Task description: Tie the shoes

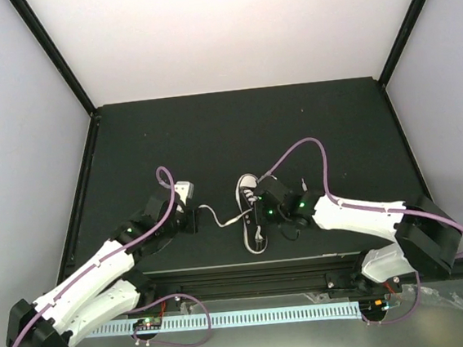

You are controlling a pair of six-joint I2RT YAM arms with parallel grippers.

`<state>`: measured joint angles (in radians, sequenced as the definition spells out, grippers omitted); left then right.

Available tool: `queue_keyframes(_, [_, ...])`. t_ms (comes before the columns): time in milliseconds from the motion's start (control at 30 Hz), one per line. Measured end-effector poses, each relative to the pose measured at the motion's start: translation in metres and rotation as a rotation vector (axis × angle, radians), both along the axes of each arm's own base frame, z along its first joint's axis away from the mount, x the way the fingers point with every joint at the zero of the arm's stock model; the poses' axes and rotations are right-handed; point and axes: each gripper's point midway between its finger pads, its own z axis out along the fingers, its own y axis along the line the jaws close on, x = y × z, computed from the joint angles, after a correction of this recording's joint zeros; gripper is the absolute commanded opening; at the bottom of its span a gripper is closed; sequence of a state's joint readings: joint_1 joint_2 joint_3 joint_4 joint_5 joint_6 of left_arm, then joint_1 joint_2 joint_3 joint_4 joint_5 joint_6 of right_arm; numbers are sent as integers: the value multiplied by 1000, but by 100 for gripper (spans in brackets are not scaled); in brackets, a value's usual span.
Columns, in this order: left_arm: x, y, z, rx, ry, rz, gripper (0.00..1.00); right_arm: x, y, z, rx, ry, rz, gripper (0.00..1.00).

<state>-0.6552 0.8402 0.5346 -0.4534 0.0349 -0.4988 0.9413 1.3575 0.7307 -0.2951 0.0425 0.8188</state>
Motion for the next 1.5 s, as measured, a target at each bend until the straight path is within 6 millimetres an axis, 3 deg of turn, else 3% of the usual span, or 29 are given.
queue_keyframes(100, [3, 1, 3, 7, -23, -12, 2, 7, 8, -2, 1, 13, -41, 2])
queue_keyframes(233, [4, -1, 2, 16, -34, -40, 2, 12, 14, -21, -46, 54, -70, 2])
queue_keyframes(267, [3, -2, 2, 17, -32, -52, 1, 10, 15, -24, -58, 64, -73, 6])
queue_keyframes(333, [1, -4, 1, 12, -27, -76, 1, 10, 16, -27, -72, 73, -87, 25])
queue_keyframes(500, [-3, -11, -4, -12, -14, -120, 2, 13, 19, -18, -69, 74, -125, 61])
queue_keyframes(600, [-4, -12, -4, -19, -13, -126, 1, 15, 13, -6, -72, 40, -142, 78])
queue_keyframes(667, [-3, -12, -2, -24, -20, -132, 2, 17, 7, 6, -65, 13, -163, 82])
queue_keyframes(800, [-4, -15, 0, -25, -34, -164, 1, 19, 7, 42, -10, -77, -107, 82])
queue_keyframes(1000, [-6, -27, 11, -81, -57, -224, 2, 3, 54, 83, 180, -154, 182, 75])
queue_keyframes(1233, [-11, -37, 16, -119, -49, -279, 1, -16, 94, 98, 285, -158, 476, 59])
queue_keyframes(1500, [-17, -42, 18, -145, -37, -317, 1, -12, 99, 92, 344, -128, 577, 50])
